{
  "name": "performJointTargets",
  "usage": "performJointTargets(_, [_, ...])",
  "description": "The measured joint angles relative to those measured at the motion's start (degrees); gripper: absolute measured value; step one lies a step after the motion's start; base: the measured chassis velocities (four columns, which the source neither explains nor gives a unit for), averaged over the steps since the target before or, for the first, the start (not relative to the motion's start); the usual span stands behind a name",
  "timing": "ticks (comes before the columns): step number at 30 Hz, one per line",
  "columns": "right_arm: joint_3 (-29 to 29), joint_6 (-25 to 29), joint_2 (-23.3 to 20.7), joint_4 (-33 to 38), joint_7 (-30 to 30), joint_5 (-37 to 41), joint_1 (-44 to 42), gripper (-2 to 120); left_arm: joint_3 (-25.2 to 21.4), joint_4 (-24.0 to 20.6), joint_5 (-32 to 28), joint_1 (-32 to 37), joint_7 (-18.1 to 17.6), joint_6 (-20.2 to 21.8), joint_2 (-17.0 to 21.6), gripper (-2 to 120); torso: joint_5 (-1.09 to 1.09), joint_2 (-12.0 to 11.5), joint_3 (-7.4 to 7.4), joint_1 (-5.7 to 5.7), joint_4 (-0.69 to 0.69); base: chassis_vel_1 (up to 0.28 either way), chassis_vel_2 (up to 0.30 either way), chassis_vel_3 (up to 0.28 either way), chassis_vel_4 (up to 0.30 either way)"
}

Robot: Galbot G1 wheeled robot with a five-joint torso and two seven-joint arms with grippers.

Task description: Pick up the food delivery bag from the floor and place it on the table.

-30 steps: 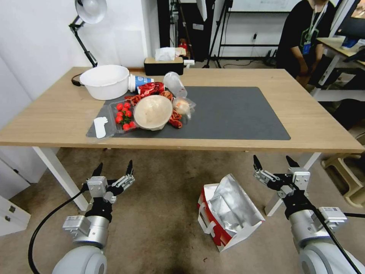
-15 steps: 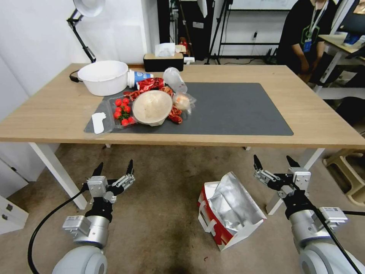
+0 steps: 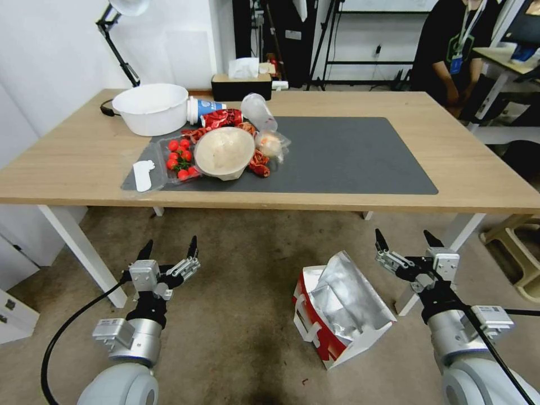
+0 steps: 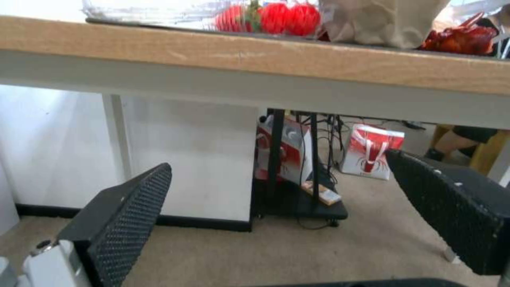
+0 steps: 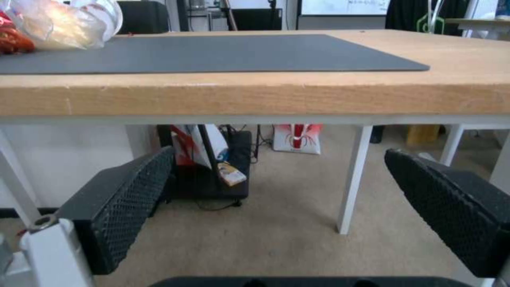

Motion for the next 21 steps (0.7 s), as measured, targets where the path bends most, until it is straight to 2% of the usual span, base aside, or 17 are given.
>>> performJointTargets(20, [0.0, 0.3, -0.1, -0.2, 0.0, -0.1, 0.0, 100, 0.0, 0.2, 0.0, -0.1, 0.1, 0.0, 0.0, 100, 0.00, -1.8, -1.03, -0.72, 0.00, 0.000, 0.000, 0.000, 0.000])
performJointTargets(21, [0.0, 0.3, -0.2, -0.2, 0.0, -0.1, 0.0, 100, 0.0, 0.3, 0.0, -0.1, 0.1, 0.0, 0.0, 100, 0.00, -2.6, -1.52, -1.04, 0.00, 0.000, 0.000, 0.000, 0.000])
